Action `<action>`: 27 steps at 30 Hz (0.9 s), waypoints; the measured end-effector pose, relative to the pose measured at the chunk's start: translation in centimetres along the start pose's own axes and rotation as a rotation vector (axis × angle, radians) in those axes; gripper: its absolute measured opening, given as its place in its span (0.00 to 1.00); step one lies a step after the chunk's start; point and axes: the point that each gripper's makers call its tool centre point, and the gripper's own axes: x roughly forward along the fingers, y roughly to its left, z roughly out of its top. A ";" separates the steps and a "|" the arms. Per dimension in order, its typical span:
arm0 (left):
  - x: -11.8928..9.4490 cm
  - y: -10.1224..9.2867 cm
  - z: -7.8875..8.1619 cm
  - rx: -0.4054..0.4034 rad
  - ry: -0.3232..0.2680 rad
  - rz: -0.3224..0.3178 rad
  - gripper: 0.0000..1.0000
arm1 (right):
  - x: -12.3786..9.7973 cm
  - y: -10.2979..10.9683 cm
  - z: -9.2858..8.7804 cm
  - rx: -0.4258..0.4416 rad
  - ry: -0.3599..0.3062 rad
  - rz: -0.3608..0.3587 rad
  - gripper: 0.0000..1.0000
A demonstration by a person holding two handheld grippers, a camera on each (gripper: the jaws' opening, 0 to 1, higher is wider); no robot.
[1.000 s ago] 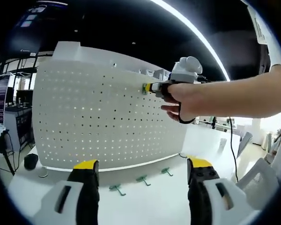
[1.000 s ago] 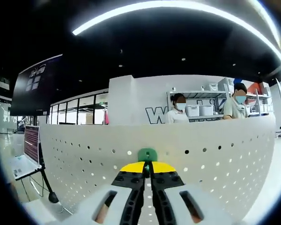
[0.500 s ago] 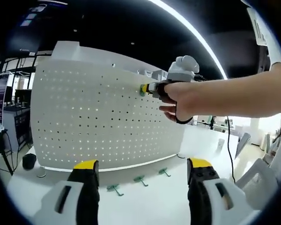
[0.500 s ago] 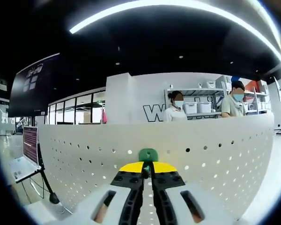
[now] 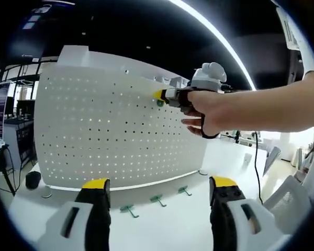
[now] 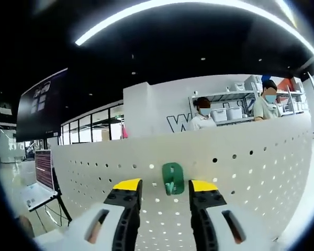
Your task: Insert the hook assembly into the mounting plate slot until the hook locks in place.
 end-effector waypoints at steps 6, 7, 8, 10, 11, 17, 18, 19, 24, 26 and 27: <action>0.0 -0.1 -0.1 0.003 0.005 -0.004 0.80 | -0.3 0.3 -0.4 -0.013 0.026 0.017 0.57; 0.1 -0.1 -0.1 0.003 0.004 -0.004 0.80 | -0.4 0.3 -0.4 -0.014 0.029 0.017 0.60; 0.1 -0.1 -0.1 0.002 0.003 -0.005 0.80 | -0.5 0.3 -0.5 -0.023 0.029 0.019 0.62; 0.1 -0.1 0.0 0.001 0.001 -0.004 0.81 | -0.5 0.2 -0.6 -0.022 0.035 0.023 0.65; 0.1 -0.1 0.0 0.000 0.001 -0.003 0.81 | -0.6 0.2 -0.7 -0.026 0.037 0.026 0.67; 0.0 -0.1 0.0 -0.005 -0.003 -0.003 0.81 | -0.8 0.1 -0.8 -0.026 0.042 0.036 0.70; 0.0 -0.1 0.0 -0.006 -0.003 -0.004 0.81 | -0.8 0.1 -0.7 -0.025 0.041 0.038 0.70; 0.0 -0.1 0.0 -0.004 -0.002 -0.004 0.81 | -0.8 0.1 -0.8 -0.025 0.046 0.040 0.70; 0.1 -0.1 0.0 -0.002 -0.001 -0.004 0.81 | -1.4 0.2 -0.6 -0.013 0.026 0.093 0.66; 0.1 0.0 0.1 -0.004 -0.003 -0.001 0.81 | -1.7 0.3 -0.6 0.029 0.016 0.136 0.65; 0.1 0.1 0.1 -0.001 -0.003 0.002 0.81 | -1.9 0.3 -0.3 0.054 0.001 0.149 0.65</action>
